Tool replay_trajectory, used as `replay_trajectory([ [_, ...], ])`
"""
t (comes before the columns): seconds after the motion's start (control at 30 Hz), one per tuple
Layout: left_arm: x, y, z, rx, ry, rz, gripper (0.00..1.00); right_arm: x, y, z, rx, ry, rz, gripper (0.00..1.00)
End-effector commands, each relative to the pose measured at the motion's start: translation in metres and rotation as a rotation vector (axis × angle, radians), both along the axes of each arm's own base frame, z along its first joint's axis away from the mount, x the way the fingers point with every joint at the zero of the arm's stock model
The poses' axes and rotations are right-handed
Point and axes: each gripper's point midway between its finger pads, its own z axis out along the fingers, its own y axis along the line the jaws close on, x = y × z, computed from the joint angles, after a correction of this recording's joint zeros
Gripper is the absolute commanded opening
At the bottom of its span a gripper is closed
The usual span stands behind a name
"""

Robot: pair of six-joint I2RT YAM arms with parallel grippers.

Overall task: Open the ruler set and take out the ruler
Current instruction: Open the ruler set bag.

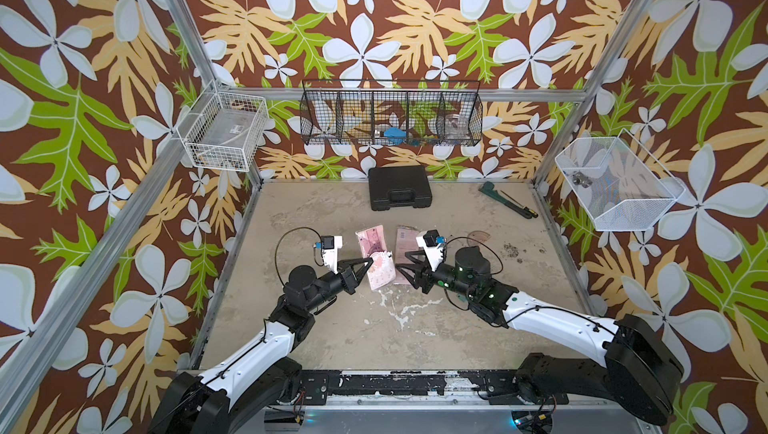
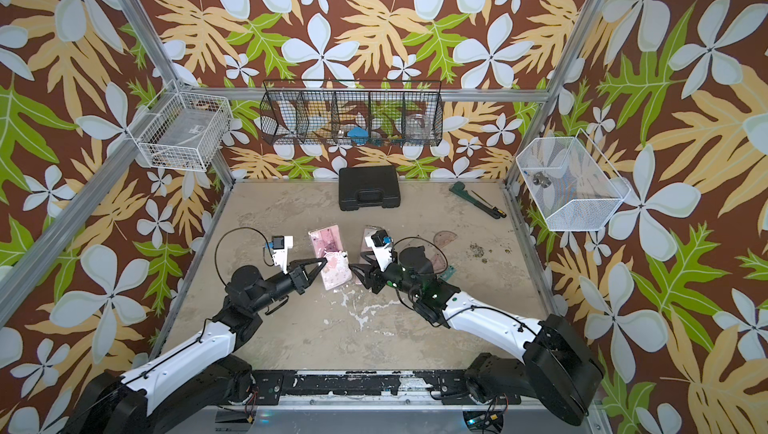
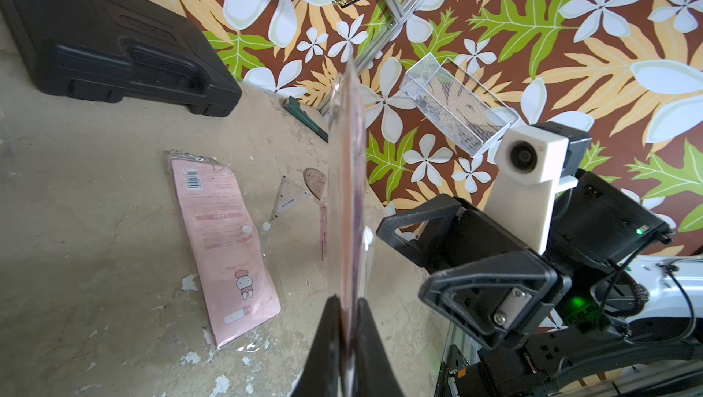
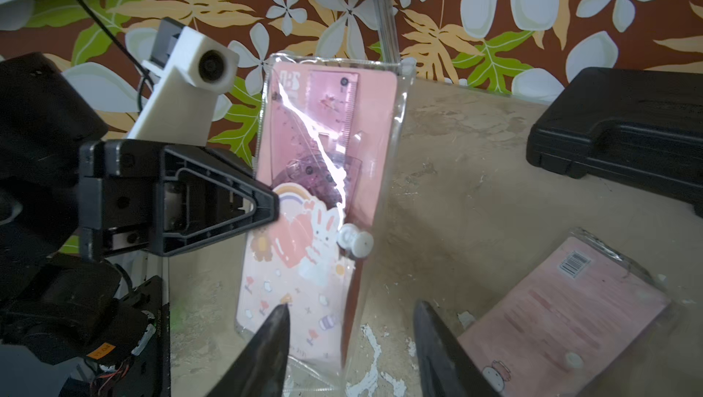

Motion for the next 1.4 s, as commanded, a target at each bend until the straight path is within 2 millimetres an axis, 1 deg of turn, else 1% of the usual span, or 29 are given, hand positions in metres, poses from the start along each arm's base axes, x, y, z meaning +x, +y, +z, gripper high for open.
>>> replay_trajectory([
  [0.0,-0.009,-0.009,0.022,-0.052,-0.08,-0.079,0.0,-0.013,0.005,0.027,0.087,-0.101,0.049,0.69],
  [0.03,-0.01,-0.01,0.023,-0.053,-0.08,-0.091,0.0,-0.015,0.007,0.027,0.081,-0.121,0.048,0.71],
  [0.07,-0.01,-0.011,0.023,-0.054,-0.082,-0.098,0.0,-0.014,0.01,0.026,0.062,-0.133,0.041,0.72],
  [0.13,-0.013,-0.013,0.025,-0.06,-0.092,-0.115,0.0,-0.008,0.018,0.018,-0.009,-0.131,0.005,0.72],
  [0.2,-0.015,-0.013,0.027,-0.061,-0.103,-0.124,0.0,-0.001,0.023,0.014,-0.048,-0.13,-0.028,0.71],
  [0.3,-0.016,-0.012,0.027,-0.058,-0.109,-0.124,0.0,0.012,0.019,0.015,-0.043,-0.119,-0.112,0.65],
  [0.43,-0.019,-0.012,0.028,-0.061,-0.115,-0.126,0.0,0.026,0.013,0.01,-0.074,-0.099,-0.202,0.49],
  [0.5,-0.02,-0.012,0.028,-0.061,-0.115,-0.132,0.0,0.03,0.008,0.01,-0.071,-0.097,-0.231,0.43],
  [0.63,-0.02,-0.012,0.026,-0.059,-0.111,-0.132,0.0,0.033,0.004,0.011,-0.05,-0.076,-0.222,0.31],
  [0.77,-0.021,-0.012,0.027,-0.06,-0.118,-0.131,0.0,0.034,-0.001,0.012,-0.044,-0.067,-0.217,0.25],
  [0.87,-0.021,-0.012,0.027,-0.059,-0.119,-0.13,0.0,0.027,0.003,0.013,-0.039,-0.073,-0.168,0.21],
  [1.0,-0.021,-0.012,0.027,-0.062,-0.119,-0.135,0.0,0.015,0.014,0.012,-0.024,-0.062,-0.073,0.2],
  [1.13,-0.021,-0.012,0.028,-0.063,-0.12,-0.134,0.0,0.009,0.018,0.014,-0.002,-0.06,-0.039,0.2],
  [1.17,-0.021,-0.012,0.028,-0.064,-0.122,-0.134,0.0,0.008,0.018,0.015,0.004,-0.064,-0.033,0.23],
  [1.2,-0.022,-0.012,0.029,-0.066,-0.125,-0.138,0.0,0.007,0.018,0.016,0.006,-0.063,-0.028,0.31],
  [1.23,-0.023,-0.012,0.029,-0.065,-0.125,-0.14,0.0,0.007,0.018,0.015,0.007,-0.062,-0.022,0.35],
  [1.3,-0.024,-0.012,0.03,-0.065,-0.136,-0.144,0.0,0.007,0.017,0.018,0.021,-0.051,0.0,0.36],
  [1.37,-0.025,-0.012,0.029,-0.062,-0.14,-0.142,0.0,0.007,0.012,0.022,0.065,-0.024,0.02,0.37],
])
